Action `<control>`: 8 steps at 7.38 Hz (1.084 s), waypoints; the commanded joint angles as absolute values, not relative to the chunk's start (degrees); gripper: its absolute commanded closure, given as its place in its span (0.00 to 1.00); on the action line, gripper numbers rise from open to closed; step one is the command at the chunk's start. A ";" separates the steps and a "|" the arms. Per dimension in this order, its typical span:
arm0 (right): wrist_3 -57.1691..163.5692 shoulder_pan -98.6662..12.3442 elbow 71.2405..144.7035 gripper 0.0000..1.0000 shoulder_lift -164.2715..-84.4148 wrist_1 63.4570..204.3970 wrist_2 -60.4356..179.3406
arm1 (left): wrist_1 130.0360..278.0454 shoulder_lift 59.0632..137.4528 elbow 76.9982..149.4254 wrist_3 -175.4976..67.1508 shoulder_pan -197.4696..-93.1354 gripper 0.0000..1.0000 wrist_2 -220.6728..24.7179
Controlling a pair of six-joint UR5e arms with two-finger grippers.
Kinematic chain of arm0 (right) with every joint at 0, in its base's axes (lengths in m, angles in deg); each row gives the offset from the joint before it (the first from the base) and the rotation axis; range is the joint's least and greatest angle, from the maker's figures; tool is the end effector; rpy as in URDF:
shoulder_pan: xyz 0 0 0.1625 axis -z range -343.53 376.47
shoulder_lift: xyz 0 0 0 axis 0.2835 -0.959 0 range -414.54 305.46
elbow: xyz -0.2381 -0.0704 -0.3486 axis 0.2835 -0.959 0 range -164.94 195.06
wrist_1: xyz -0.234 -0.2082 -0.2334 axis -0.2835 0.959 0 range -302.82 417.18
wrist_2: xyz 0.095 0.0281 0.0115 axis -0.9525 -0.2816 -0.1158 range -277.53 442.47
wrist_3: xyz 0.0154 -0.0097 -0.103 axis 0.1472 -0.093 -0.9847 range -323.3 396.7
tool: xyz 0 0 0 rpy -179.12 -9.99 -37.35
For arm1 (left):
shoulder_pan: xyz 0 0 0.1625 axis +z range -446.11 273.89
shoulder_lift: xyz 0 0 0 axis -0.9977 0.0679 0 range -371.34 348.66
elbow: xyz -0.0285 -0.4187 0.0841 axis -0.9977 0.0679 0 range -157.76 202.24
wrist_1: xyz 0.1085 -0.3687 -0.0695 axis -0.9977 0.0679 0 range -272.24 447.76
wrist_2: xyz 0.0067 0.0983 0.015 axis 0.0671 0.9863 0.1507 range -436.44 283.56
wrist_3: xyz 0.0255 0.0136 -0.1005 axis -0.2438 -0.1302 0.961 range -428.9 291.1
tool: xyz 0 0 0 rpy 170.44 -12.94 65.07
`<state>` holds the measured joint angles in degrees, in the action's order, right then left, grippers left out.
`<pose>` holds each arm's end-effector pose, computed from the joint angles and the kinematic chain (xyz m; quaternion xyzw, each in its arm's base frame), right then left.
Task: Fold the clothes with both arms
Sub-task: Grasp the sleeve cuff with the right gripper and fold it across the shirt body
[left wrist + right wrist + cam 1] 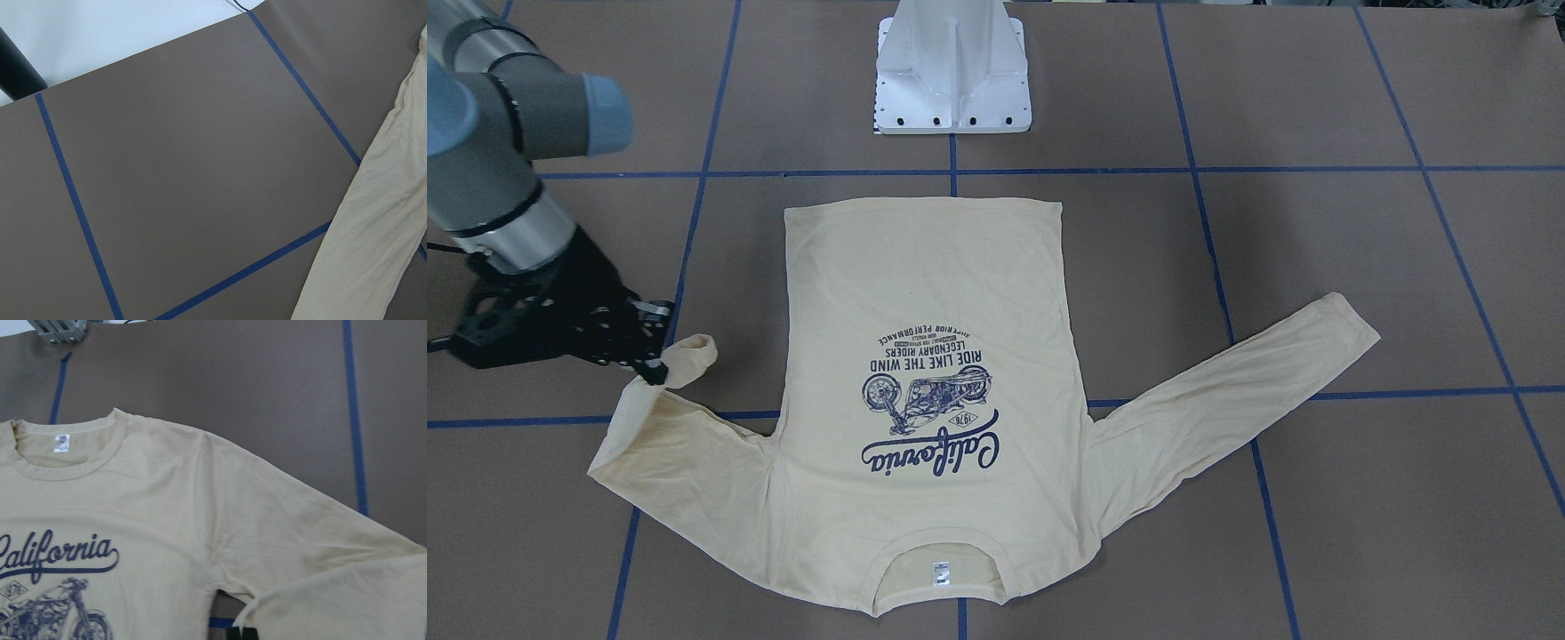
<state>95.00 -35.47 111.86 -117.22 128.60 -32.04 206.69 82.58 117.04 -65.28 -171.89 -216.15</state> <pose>-0.3217 -0.5566 0.3152 0.1473 -0.4500 0.0611 0.8786 -0.0157 -0.5148 0.5266 0.2649 0.4169 0.1400 0.8582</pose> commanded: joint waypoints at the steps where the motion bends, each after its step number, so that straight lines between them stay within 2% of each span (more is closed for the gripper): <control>1: 103.82 -28.81 100.37 1.00 -103.03 128.46 -23.47 | 206.68 82.62 116.90 -65.21 -171.89 0.00 -216.63; 4: 109.55 -24.41 80.16 1.00 -82.10 128.37 -16.68 | 206.68 82.53 116.64 -65.21 -171.89 0.00 -216.63; 6: 111.04 -20.20 72.25 1.00 -74.36 128.02 -9.93 | 206.68 82.53 116.64 -65.21 -171.89 0.00 -216.63; 8: 111.23 -16.68 67.38 1.00 -72.47 124.45 -5.97 | 206.68 82.53 116.64 -65.21 -171.89 0.00 -216.63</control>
<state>110.96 -18.84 70.66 -73.96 127.14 -8.79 206.68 82.53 116.64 -65.21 -171.89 -216.63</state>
